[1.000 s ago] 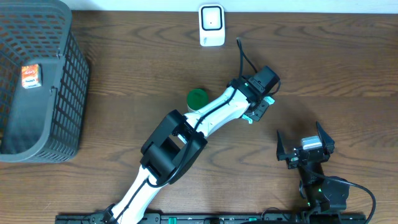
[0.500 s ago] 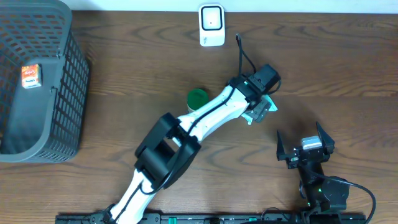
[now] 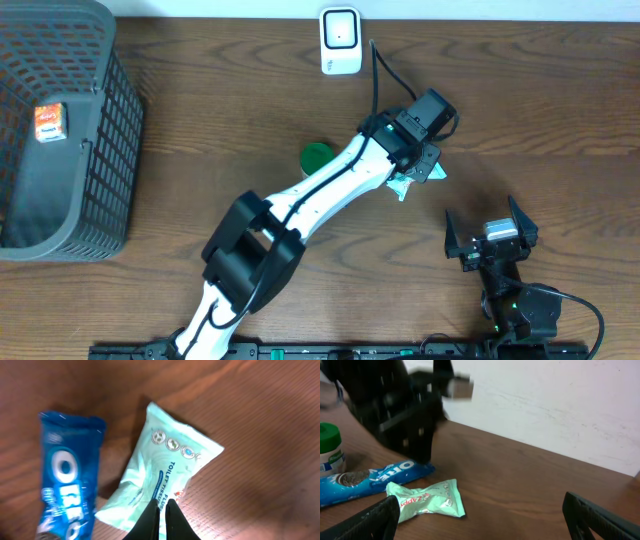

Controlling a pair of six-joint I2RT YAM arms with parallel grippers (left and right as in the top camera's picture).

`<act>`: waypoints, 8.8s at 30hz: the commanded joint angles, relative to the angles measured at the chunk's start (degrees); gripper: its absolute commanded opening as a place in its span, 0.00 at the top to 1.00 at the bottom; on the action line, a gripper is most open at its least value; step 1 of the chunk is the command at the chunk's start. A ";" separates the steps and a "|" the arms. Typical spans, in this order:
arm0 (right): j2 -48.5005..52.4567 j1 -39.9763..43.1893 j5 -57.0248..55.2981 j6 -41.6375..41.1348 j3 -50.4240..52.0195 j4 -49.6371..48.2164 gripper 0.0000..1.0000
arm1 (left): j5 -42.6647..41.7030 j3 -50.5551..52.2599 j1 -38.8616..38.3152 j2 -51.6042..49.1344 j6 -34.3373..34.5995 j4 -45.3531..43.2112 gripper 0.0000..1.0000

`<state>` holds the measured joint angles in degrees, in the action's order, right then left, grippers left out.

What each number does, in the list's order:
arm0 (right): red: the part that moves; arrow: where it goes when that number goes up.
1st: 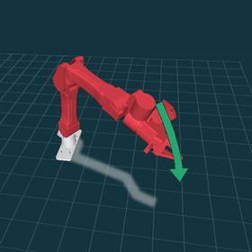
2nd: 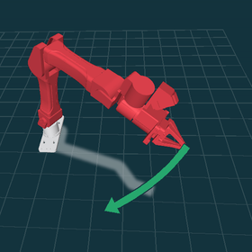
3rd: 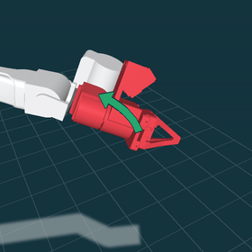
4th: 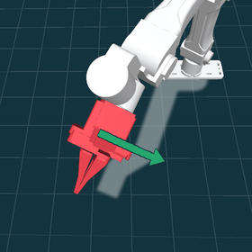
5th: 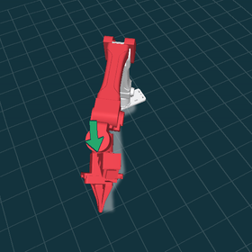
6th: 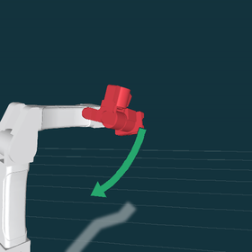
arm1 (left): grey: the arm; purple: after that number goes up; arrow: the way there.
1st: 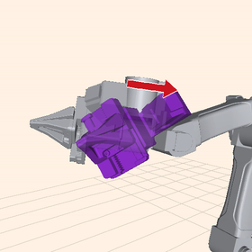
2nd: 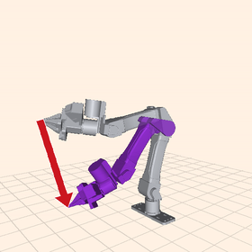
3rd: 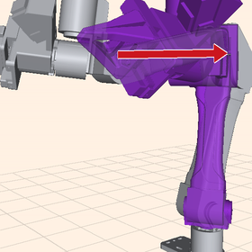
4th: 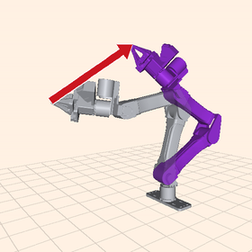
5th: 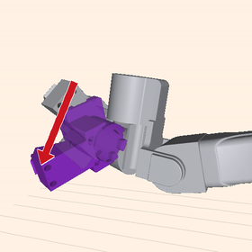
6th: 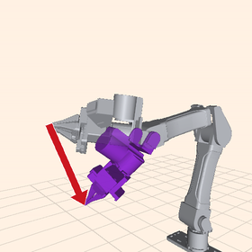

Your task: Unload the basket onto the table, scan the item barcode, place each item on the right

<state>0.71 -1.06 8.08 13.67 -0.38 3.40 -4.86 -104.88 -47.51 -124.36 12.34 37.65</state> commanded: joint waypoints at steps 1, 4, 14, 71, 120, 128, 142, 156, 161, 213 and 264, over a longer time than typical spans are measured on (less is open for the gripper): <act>-0.33 0.17 -0.07 0.09 0.07 0.22 0.01 | -2.10 0.02 0.24 -4.39 2.01 -0.04 0.92; -0.33 0.17 -0.07 0.07 0.07 0.24 0.01 | -2.38 0.02 0.24 -7.06 3.85 -0.11 0.93; -0.33 0.17 -0.07 0.09 0.07 0.22 0.01 | -7.69 -0.31 0.48 -9.29 1.68 -0.02 0.93; -0.33 0.17 -0.07 0.09 0.07 0.22 0.01 | -3.85 -1.29 3.30 16.24 0.81 8.94 0.01; -0.33 0.17 -0.07 0.09 0.07 0.22 0.01 | 13.66 12.90 77.72 16.68 -13.86 -12.85 0.02; -0.33 0.17 -0.07 0.09 0.07 0.22 0.01 | 12.81 12.90 79.45 7.78 -16.98 -16.33 0.02; -0.33 0.17 -0.07 0.09 0.07 0.24 0.01 | 12.79 12.90 79.60 -0.20 -21.77 -24.06 0.02; -0.33 0.17 -0.07 0.07 0.07 0.22 0.01 | 7.37 12.90 79.76 -8.07 -23.04 -26.23 0.02; -0.33 0.17 -0.07 0.09 0.07 0.22 0.01 | 6.73 12.92 80.50 -10.14 -22.97 -26.23 0.02; -0.33 0.17 -0.07 0.07 0.07 0.22 0.01 | -6.40 17.84 46.25 42.25 -7.76 5.77 0.67; -0.33 0.17 -0.07 0.09 0.07 0.22 0.01 | 4.07 53.66 25.57 23.34 13.25 -21.49 0.92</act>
<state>0.71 -1.06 8.05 13.67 -0.38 3.40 -1.72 -52.58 -21.91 -98.91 24.62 15.35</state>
